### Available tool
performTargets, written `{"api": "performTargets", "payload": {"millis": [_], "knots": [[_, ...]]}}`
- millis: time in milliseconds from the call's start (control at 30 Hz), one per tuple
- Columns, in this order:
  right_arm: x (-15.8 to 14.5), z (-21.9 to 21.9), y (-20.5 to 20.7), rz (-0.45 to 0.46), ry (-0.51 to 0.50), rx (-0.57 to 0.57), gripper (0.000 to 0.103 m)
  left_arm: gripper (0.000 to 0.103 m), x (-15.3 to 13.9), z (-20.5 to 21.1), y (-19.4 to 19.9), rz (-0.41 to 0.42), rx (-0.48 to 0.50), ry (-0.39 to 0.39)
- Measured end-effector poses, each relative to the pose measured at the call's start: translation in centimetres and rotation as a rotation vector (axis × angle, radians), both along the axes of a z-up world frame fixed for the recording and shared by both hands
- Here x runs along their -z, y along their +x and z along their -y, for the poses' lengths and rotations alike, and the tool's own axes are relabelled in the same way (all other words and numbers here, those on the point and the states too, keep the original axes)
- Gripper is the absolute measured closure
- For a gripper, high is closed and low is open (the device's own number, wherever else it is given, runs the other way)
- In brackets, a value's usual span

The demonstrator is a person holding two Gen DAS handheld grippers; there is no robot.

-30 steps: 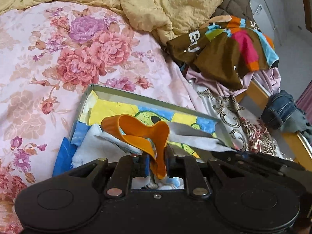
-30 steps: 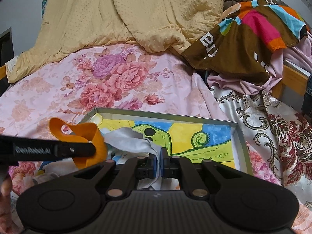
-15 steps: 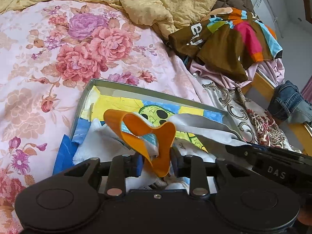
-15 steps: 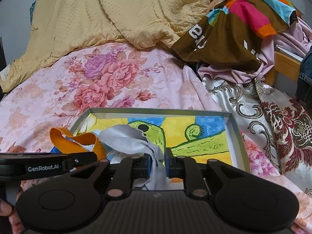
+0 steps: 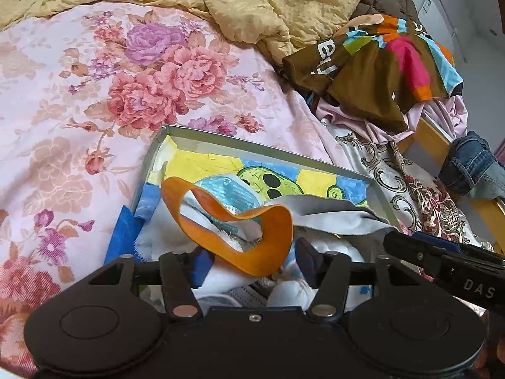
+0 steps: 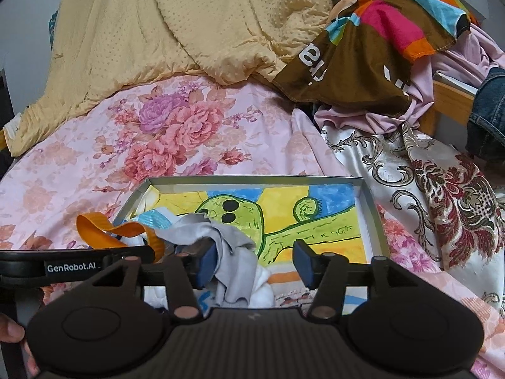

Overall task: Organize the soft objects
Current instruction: 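Release the orange strap into the tray with the left tool while the right tool opens, then pull both open tools back from the tray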

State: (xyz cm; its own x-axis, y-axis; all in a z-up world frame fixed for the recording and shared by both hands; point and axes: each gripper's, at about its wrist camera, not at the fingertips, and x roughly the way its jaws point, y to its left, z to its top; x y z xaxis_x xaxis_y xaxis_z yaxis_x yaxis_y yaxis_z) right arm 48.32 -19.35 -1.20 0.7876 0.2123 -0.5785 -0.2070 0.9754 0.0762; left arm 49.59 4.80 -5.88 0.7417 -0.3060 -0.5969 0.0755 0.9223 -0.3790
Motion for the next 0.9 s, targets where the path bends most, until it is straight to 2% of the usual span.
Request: {"api": "performTargets", "payload": {"millis": [133,267,567,700,900], "knots": [[-0.3,0.3,-1.1,0.005,0.013,0.005,0.038,0.033,-0.4,-0.1,-1.1,0.011,0.001,0.007],[-0.7,0.5,-2.2,0.008,0.031,0.012,0.028,0.026,-1.0,-0.4,-2.3,0.018,-0.015,-0.003],[-2.0,1.4,-5.8,0.043,0.094,0.047,0.009,0.007,-3.2,-1.7,-6.6,0.113,-0.04,0.009],[-2.2,1.5,-8.0,0.075,0.104,0.065,0.004,0.003,-3.7,-2.2,-9.1,0.16,-0.043,0.032],[-2.5,1.5,-10.9,0.107,0.113,0.082,0.001,0.001,-4.0,-2.4,-12.5,0.193,-0.05,0.049]]}}
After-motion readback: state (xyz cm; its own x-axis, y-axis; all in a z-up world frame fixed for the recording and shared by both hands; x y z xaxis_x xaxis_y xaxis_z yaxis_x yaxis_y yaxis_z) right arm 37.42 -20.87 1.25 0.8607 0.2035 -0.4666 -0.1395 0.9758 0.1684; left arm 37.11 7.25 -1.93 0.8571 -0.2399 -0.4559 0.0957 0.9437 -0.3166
